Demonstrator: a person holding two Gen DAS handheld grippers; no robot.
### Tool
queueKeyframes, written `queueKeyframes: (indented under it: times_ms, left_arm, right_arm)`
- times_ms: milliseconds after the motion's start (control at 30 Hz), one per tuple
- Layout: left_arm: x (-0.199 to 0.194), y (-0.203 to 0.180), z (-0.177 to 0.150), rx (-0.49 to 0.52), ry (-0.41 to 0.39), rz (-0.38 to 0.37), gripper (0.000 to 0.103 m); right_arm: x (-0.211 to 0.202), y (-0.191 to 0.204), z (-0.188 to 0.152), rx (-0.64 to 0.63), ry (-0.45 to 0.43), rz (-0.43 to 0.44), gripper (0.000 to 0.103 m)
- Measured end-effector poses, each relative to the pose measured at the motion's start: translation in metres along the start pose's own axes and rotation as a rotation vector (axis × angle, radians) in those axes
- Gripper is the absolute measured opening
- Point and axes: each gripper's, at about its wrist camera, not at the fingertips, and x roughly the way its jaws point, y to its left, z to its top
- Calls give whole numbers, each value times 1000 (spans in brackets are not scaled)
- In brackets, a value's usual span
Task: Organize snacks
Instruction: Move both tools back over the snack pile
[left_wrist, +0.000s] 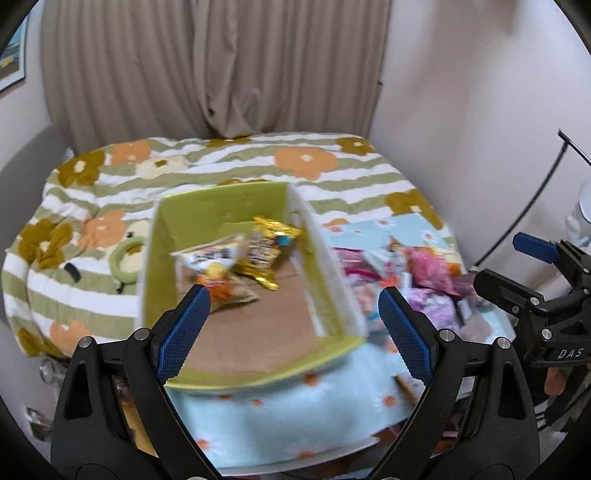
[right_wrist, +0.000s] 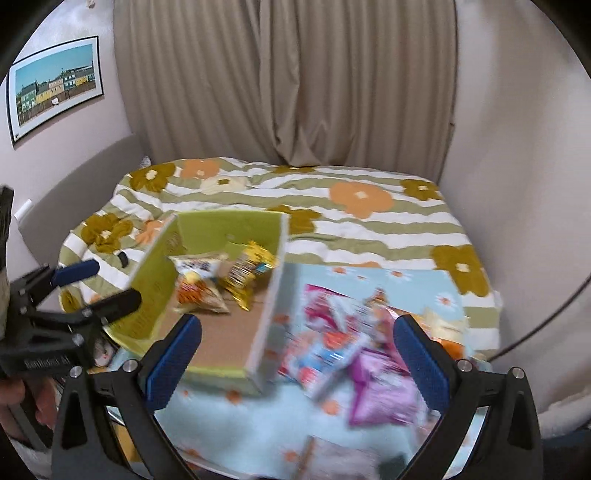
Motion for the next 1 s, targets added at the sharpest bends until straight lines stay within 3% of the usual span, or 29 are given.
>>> queueKeyframes:
  times_ms: [400,533,767,1000]
  left_arm:
    - [32,-126,-47,-87,160,-42,92]
    - [55,-154,-75,-140,251,-40,92]
    - [92,-172,-122,-205,398,-41,92]
    - [128,-172,-149,-220,502,-49,92]
  right_arm:
    - [-36,-122,-60,31,67,8,103]
    - [-32,-157,-84,37,107,42,103]
    - [-8,-191,-125,37,196,77,103]
    - [22,-206,-153,78,278,85,103]
